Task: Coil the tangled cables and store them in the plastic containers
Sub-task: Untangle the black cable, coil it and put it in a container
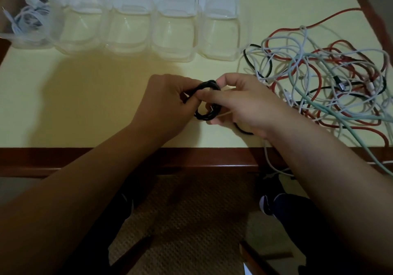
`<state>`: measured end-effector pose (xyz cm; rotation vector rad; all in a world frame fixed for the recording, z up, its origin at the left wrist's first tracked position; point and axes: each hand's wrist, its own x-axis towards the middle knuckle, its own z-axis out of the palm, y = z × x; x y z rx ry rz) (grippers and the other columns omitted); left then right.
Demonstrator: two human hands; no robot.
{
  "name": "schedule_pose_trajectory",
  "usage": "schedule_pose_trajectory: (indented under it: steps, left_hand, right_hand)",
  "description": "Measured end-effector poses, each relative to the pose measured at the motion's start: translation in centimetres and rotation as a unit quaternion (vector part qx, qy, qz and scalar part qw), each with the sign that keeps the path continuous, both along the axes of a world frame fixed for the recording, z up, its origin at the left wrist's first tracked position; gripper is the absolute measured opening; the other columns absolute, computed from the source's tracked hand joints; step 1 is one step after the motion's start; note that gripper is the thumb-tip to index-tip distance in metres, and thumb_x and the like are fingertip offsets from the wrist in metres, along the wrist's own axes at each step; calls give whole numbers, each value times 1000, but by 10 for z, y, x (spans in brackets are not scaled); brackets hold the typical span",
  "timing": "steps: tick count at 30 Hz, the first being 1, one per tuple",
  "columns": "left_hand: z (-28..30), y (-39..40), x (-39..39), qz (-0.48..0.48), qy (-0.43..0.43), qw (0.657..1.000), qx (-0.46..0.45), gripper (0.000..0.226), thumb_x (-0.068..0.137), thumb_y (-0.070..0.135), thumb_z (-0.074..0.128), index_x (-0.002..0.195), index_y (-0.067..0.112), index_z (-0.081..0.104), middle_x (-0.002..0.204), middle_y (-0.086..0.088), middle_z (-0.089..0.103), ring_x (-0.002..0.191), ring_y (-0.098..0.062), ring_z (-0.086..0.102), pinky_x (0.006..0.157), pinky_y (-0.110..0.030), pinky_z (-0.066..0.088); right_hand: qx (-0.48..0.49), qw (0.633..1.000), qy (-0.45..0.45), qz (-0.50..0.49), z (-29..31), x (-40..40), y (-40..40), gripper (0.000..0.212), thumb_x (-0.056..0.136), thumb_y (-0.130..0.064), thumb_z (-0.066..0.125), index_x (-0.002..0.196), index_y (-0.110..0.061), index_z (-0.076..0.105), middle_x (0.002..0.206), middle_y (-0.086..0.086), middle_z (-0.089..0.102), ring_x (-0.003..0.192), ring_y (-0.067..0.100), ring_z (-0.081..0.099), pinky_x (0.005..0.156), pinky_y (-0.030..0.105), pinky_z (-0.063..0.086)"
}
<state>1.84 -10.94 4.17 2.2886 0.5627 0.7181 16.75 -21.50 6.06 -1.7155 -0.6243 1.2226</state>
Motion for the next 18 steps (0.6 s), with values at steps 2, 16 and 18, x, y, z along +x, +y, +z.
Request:
schedule_pose_trajectory:
  steps: [2, 16, 18]
  left_hand:
    - [0, 4, -1, 11, 10, 1000, 2, 15, 94, 23, 71, 102, 20, 83, 71, 4, 75, 60, -15, 65, 55, -29, 47]
    - [9, 35, -24, 10, 31, 998, -49, 9, 78, 19, 84, 86, 16, 81, 70, 4, 74, 61, -12, 70, 57, -26, 56]
    - [2, 38, -37, -4, 41, 996, -76, 9, 80, 16, 85, 88, 15, 80, 74, 5, 76, 66, -9, 73, 63, -27, 60]
  right_hand:
    - [-1, 999, -42, 2, 2, 2, 0, 21, 89, -13, 82, 102, -3, 69, 89, 18, 71, 80, 33, 75, 76, 38, 66]
    - [-2, 985, -147, 86, 11, -2, 17, 14, 83, 0, 81, 89, -13, 79, 69, -5, 69, 71, 15, 76, 75, 31, 64]
    - [-22, 987, -105, 116, 6, -7, 21, 14, 82, -3, 84, 91, -13, 79, 76, 2, 71, 75, 19, 74, 81, 36, 63]
